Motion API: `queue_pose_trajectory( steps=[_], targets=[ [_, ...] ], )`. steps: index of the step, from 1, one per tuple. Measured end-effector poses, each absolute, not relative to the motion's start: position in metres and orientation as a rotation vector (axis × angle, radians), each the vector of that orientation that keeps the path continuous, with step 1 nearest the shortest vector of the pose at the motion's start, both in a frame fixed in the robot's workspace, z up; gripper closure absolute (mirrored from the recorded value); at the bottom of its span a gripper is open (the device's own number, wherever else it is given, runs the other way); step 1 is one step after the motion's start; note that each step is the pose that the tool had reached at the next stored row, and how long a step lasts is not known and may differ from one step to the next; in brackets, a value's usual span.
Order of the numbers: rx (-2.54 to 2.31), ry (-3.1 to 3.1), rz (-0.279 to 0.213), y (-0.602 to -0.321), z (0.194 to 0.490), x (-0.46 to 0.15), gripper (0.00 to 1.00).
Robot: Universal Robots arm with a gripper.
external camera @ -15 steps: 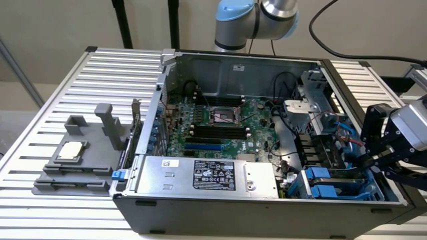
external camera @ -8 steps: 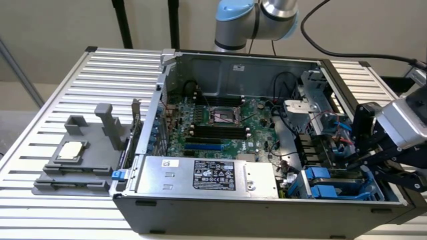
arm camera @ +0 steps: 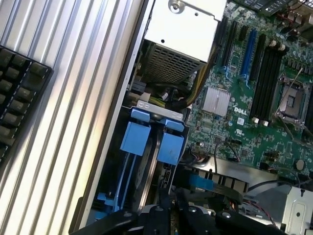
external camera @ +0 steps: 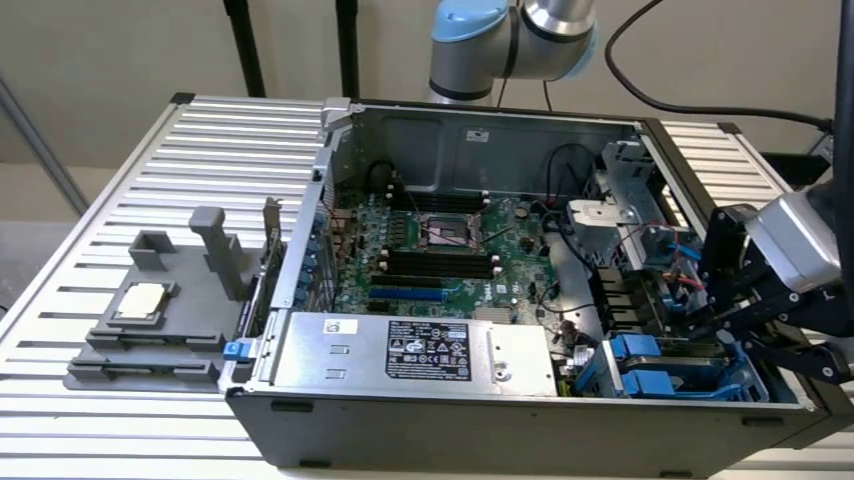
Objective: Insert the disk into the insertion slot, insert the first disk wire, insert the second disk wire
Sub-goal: 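Insert the second disk wire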
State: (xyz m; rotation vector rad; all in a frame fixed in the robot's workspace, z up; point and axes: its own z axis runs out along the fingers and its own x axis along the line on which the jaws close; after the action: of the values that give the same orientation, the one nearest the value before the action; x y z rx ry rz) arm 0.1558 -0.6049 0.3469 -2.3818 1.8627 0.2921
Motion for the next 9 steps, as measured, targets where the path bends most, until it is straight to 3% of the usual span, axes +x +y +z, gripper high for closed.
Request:
queue_pose_trajectory(
  steps=[9],
  targets=[
    [-2.376, 1.957, 0.232, -0.6049, 0.3464, 0.1558, 0.84]
  ],
)
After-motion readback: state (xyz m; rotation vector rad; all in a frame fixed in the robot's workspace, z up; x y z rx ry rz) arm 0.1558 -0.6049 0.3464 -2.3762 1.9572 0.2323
